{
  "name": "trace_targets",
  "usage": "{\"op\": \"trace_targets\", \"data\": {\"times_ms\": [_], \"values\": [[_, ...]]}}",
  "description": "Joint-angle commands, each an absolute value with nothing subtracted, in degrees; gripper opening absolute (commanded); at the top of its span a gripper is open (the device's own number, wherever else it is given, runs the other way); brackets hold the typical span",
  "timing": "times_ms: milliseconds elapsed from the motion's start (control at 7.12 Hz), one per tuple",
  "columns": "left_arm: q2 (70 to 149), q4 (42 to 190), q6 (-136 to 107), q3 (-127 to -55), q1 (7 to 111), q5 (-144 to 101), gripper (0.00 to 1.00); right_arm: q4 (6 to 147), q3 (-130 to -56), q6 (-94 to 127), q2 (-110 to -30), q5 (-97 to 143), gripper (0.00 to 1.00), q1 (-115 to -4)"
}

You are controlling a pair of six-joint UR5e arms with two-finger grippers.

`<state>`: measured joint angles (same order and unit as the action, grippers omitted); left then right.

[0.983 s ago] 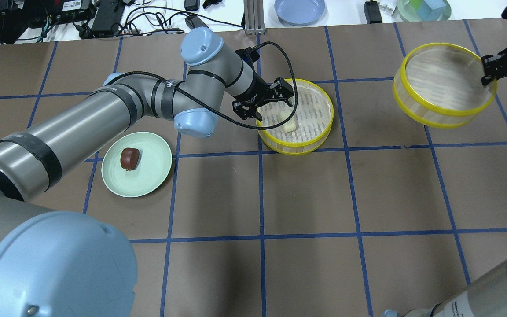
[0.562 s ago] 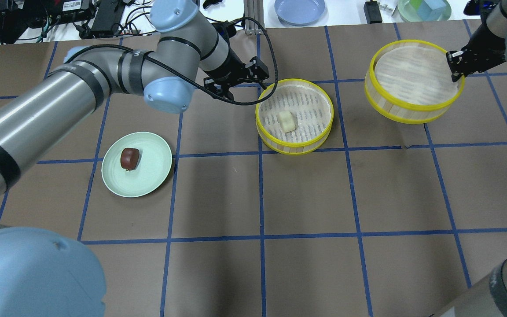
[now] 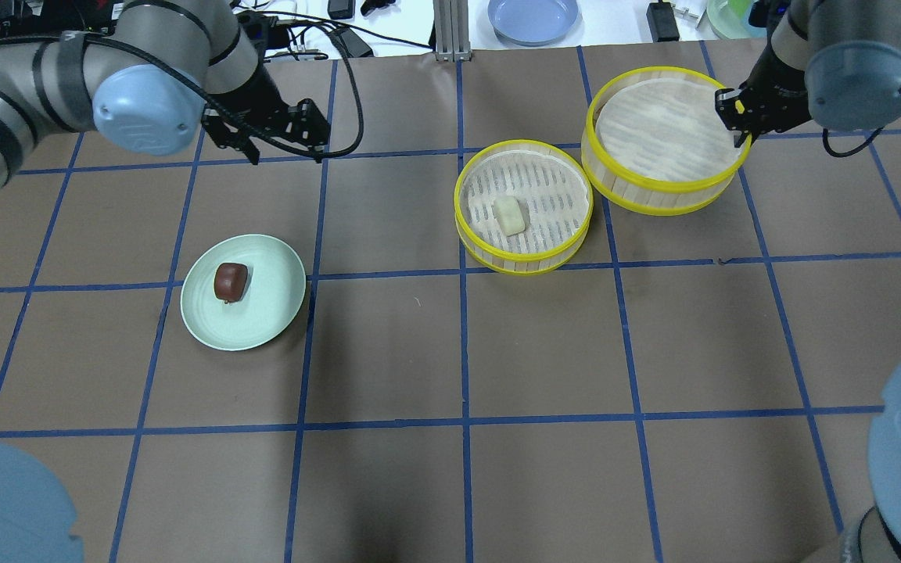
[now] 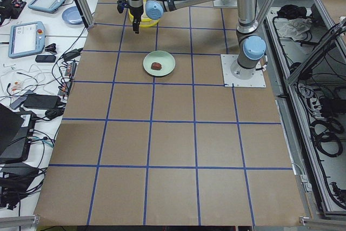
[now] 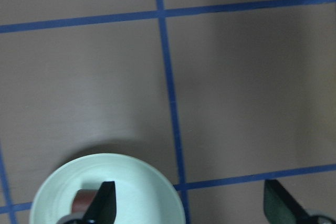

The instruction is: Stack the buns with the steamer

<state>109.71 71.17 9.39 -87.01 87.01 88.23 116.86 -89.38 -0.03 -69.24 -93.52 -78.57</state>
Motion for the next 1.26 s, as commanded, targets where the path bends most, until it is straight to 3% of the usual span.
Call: {"op": "trace_targets", "data": {"times_ms": [0, 421, 1124], "values": [[109.4, 73.0, 24.5, -90.5, 79.3, 90.5, 1.0, 116.8, -89.6, 9.5, -69.3, -94.8, 0.0, -83.5], [111.8, 66.7, 30.2, -98.6, 78.5, 89.9, 1.0, 116.8, -90.5, 21.3, -69.2, -94.5, 0.0, -89.6], [117.5, 67.3, 25.6, -100.0, 78.4, 90.7, 1.0, 117.7, -94.2, 27.7, -68.9, -94.0, 0.0, -94.4]]}}
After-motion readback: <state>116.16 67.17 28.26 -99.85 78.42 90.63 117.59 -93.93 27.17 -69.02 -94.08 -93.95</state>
